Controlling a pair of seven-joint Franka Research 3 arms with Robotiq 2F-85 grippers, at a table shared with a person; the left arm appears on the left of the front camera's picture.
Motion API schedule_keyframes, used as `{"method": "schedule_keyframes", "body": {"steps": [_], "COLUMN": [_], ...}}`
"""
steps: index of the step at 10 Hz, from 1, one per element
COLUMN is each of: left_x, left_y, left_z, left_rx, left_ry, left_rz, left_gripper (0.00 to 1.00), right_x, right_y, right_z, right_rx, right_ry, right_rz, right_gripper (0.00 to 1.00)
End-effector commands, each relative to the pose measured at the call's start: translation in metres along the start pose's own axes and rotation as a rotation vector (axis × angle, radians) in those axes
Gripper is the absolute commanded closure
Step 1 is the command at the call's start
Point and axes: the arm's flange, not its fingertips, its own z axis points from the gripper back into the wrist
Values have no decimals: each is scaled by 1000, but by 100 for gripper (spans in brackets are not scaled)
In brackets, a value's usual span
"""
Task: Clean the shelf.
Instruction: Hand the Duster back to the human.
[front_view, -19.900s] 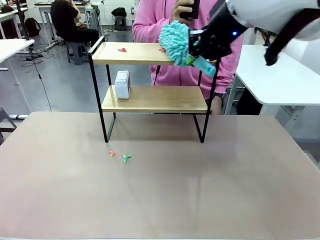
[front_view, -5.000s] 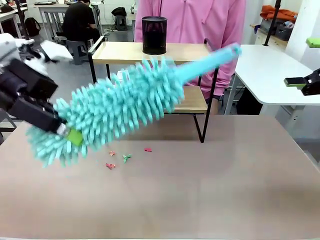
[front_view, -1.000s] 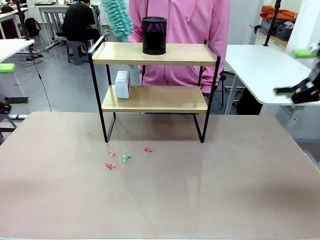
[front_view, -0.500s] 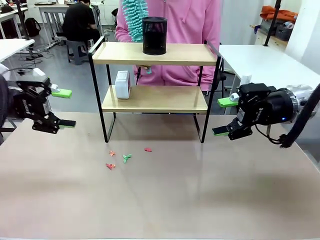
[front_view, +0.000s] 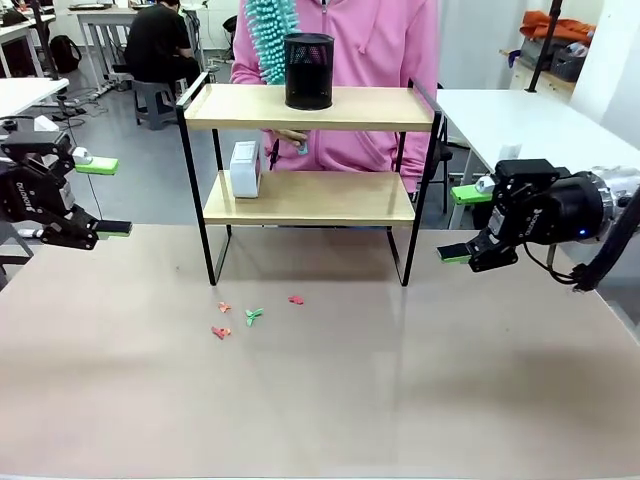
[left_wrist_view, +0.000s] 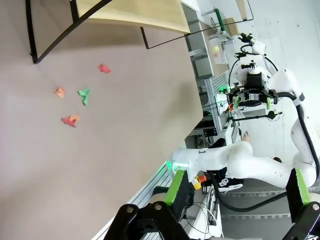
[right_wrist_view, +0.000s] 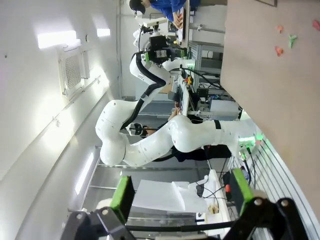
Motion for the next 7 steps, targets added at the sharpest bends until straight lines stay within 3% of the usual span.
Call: {"method": "schedule_keyframes", "body": {"steps": [1, 7], "left_x": [-3, -3], "left_y": [0, 0], "left_z": [-1, -1], "left_rx": [-7, -7], "left_ry": [9, 9], "left_rz": [-10, -10], "left_gripper": [0, 0], "right_x": [-2, -2], "right_y": [4, 4], "right_z": [0, 0], "right_rx": [-9, -9], "right_ry": [5, 5], "right_rz": [-7, -7], "right_gripper": [0, 0]}}
